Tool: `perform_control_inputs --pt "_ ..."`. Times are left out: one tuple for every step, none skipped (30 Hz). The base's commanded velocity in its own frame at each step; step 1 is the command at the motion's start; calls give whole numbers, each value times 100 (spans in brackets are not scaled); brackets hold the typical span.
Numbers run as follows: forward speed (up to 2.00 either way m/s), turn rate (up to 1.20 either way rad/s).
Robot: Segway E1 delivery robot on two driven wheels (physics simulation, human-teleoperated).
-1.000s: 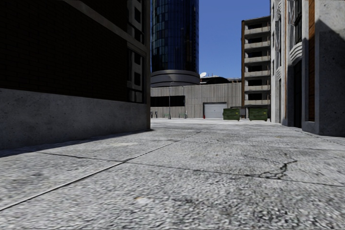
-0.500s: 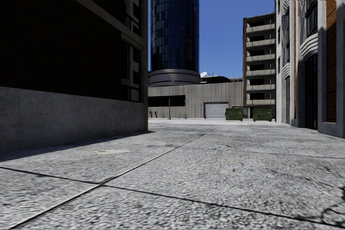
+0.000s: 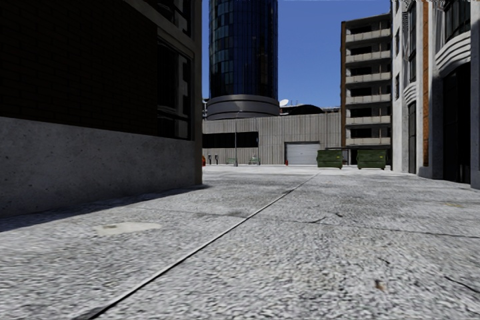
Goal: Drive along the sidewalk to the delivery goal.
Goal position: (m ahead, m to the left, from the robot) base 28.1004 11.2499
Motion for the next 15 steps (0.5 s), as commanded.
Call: perform_control_inputs --pt "200 0" --pt "200 0" --pt "200 0" --pt "200 0" --pt "200 0" --pt "200 0" --pt "200 0" --pt "200 0" --pt "200 0" --pt "200 0" --pt "200 0" --pt "200 0" --pt "200 0" --pt "200 0" --pt "200 0"
